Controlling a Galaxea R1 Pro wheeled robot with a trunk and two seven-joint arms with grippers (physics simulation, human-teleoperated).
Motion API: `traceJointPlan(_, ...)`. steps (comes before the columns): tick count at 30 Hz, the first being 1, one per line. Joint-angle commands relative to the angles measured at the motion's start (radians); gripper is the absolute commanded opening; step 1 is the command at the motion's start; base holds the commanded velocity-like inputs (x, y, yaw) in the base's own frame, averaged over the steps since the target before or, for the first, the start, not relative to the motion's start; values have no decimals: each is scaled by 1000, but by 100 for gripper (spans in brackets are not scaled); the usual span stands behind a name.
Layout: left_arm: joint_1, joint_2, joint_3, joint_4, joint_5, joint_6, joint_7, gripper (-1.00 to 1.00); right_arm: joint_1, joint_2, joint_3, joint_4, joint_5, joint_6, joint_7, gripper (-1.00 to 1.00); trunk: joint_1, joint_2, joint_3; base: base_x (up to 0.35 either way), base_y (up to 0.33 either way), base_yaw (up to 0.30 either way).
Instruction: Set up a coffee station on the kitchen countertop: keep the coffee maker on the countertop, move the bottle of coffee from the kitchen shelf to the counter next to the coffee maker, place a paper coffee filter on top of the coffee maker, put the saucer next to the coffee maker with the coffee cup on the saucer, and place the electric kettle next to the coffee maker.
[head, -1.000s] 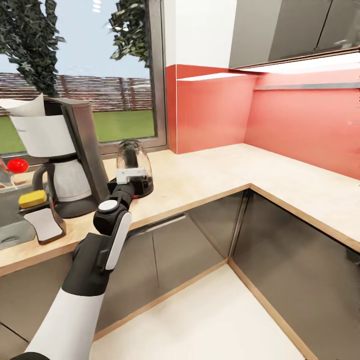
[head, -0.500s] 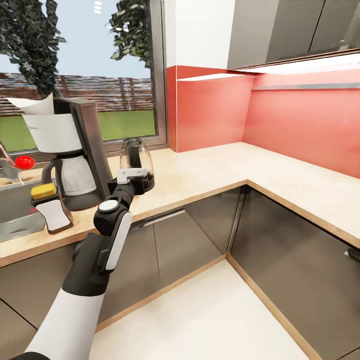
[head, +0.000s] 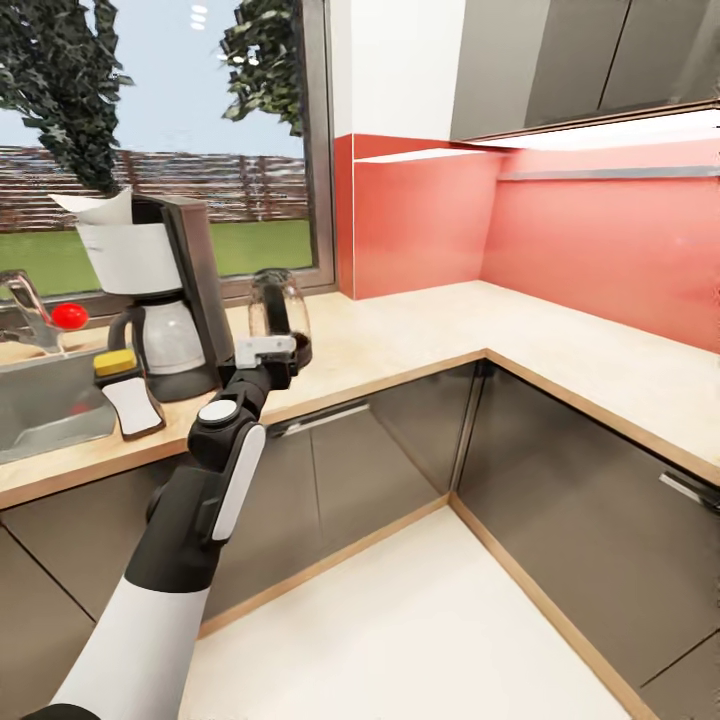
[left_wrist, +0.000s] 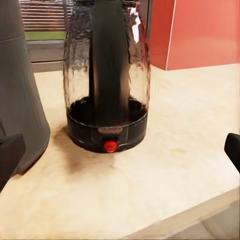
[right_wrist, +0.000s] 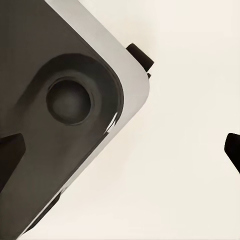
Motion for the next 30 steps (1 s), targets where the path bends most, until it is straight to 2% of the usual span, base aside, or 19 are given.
traceJointPlan(1,-1,0,-2,-1,10,3,9,100,-1,0,5,3,-1,-7,1,100,0,-1,-1,-123,0,0)
traceJointPlan(10,-1,-15,-7,-3,18,4,3,100,-1,0,5,3,-1,-7,-1,100,0,-1,-1,-38,0,0)
traceJointPlan(13,-1,-30,-24,-3,39,3,1,100,-1,0,5,3,-1,-7,-1,100,0,-1,-1,-9,0,0)
traceJointPlan(16,-1,-41,-89,-3,102,2,1,100,-1,0,5,3,0,-7,-1,100,0,-1,-1,-4,0,0)
traceJointPlan(20,-1,-45,-149,-3,182,0,0,100,-1,0,5,3,0,-7,-1,100,0,-1,-1,-2,0,0)
traceJointPlan(21,0,-45,-170,-3,231,-3,-2,100,-1,0,5,3,0,-8,-1,100,0,-1,-1,0,0,0)
traceJointPlan(24,1,-43,-208,-3,312,-7,-14,100,-1,0,5,3,0,-8,-1,100,0,-1,-1,0,0,0)
traceJointPlan(25,2,-40,-241,-3,353,-9,-34,100,-1,0,5,3,0,-8,-1,100,0,-1,-1,0,0,0)
traceJointPlan(26,2,-37,-258,-3,368,-11,-48,100,-1,0,5,3,0,-8,-1,100,0,-1,-1,0,0,0)
traceJointPlan(27,4,-7,-312,-2,403,-22,-147,100,-1,0,4,3,-1,-9,-1,100,0,-1,-1,0,0,0)
traceJointPlan(28,5,3,-321,-1,408,-25,-188,100,-1,0,4,3,0,-9,-1,100,0,-1,-1,0,0,0)
traceJointPlan(29,7,32,-334,0,416,-29,-291,100,-1,0,4,3,0,-9,-2,100,0,-1,-1,0,0,0)
traceJointPlan(30,9,49,-338,1,419,-31,-348,100,-1,0,4,3,0,-9,-2,100,0,-1,-1,0,0,0)
